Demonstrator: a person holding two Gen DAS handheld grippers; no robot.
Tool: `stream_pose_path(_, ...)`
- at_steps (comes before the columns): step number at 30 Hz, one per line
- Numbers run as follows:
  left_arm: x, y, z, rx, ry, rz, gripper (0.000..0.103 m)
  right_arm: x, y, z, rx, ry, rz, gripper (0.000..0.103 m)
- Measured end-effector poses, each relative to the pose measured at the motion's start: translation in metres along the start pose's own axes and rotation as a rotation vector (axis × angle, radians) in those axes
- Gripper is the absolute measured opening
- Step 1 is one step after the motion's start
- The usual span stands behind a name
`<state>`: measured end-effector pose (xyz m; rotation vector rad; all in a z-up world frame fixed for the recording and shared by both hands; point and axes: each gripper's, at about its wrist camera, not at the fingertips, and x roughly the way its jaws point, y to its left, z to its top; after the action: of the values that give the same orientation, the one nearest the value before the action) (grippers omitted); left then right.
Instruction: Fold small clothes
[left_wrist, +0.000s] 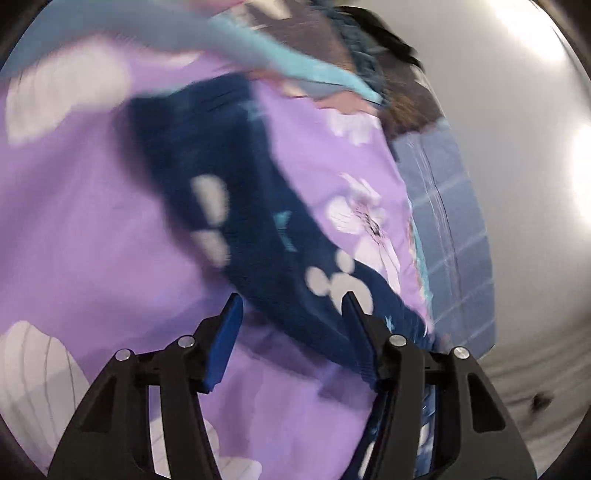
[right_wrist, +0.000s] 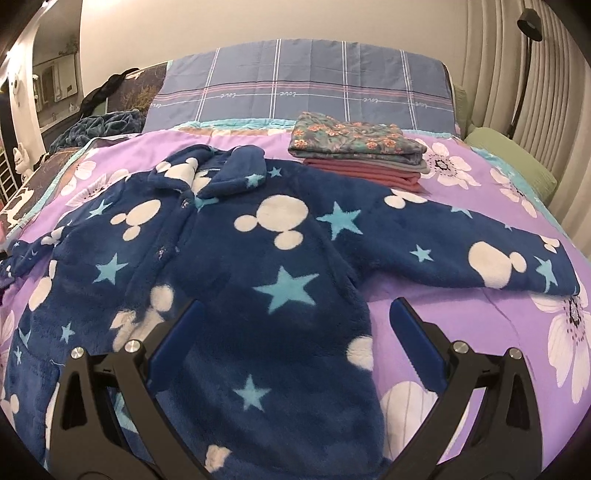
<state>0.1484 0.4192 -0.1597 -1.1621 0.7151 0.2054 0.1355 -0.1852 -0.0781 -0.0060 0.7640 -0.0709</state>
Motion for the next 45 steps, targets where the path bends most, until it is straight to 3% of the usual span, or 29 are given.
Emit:
stream_pose_path(6,0.004,0.022,0.015,-0.101,-0.06,-0.024,0.057,0.01,0.005,0.001,-0.024,0.014,-0.007,0.101)
stream_pose_path(10,0.006,0.015,0.037,-0.074,-0.171,0.031,0.054,0.012,0.005,0.002,-0.029,0.015,-0.011,0.101)
stream_pose_path(14,0.011,0.001,0.059,-0.065,-0.217,0.054,0.013,0.008,0.001,0.002,-0.034,0.001,-0.026,0.101)
stream_pose_path(15,0.01,-0.01,0.06,-0.037,-0.217,0.046,0.009,0.007,-0.001,0.003,-0.034,-0.003,-0.03,0.101)
stream_pose_path(18,0.004,-0.074,0.048,0.175,-0.22,0.007,0.009,0.006,-0.01,0.004,-0.021,-0.008,-0.045,0.101)
stream_pose_path(21,0.0,-0.156,0.011,0.397,-0.167,-0.114,0.009,0.004,-0.017,0.005,0.002,-0.013,-0.04,0.101)
stream_pose_path(24,0.003,-0.242,-0.066,0.666,-0.065,-0.225,0.009,-0.002,-0.022,0.003,0.014,-0.028,-0.04,0.101)
stream_pose_path(25,0.007,-0.256,-0.084,0.714,-0.042,-0.242,0.009,-0.004,-0.023,0.002,0.016,-0.03,-0.044,0.101)
stream_pose_path(28,0.026,-0.302,-0.18,0.926,0.11,-0.318,0.01,-0.008,-0.032,-0.003,0.033,-0.025,-0.057,0.101)
stream_pose_path(29,0.033,-0.307,-0.2,0.962,0.141,-0.323,0.012,-0.008,-0.035,-0.004,0.041,-0.02,-0.059,0.101)
stream_pose_path(31,0.053,-0.312,-0.251,1.058,0.181,-0.274,0.041,-0.007,-0.044,-0.007,0.064,0.001,-0.055,0.101)
stream_pose_path(32,0.06,-0.309,-0.266,1.08,0.178,-0.242,0.07,-0.006,-0.047,-0.008,0.071,0.009,-0.051,0.101)
stream_pose_path(33,0.069,-0.306,-0.276,1.096,0.182,-0.218,0.077,-0.006,-0.051,-0.009,0.08,0.016,-0.048,0.101)
stream_pose_path(36,0.085,-0.285,-0.3,1.162,0.279,-0.173,0.077,-0.005,-0.06,-0.008,0.09,0.021,-0.038,0.1)
stream_pose_path(37,0.085,-0.278,-0.301,1.169,0.286,-0.148,0.078,-0.003,-0.06,-0.006,0.089,0.023,-0.023,0.095)
stream_pose_path(39,0.075,-0.265,-0.295,1.175,0.261,-0.114,0.083,0.003,-0.06,0.0,0.094,0.042,0.047,0.08)
stream_pose_path(41,0.068,-0.254,-0.283,1.198,0.21,-0.078,0.087,0.02,-0.056,0.011,0.107,0.102,0.168,0.057)
stream_pose_path(43,0.061,-0.245,-0.275,1.236,0.175,-0.049,0.088,0.045,-0.047,0.026,0.116,0.167,0.288,0.05)
stream_pose_path(45,0.057,-0.238,-0.272,1.283,0.15,-0.004,0.088,0.068,-0.037,0.04,0.119,0.211,0.36,0.05)
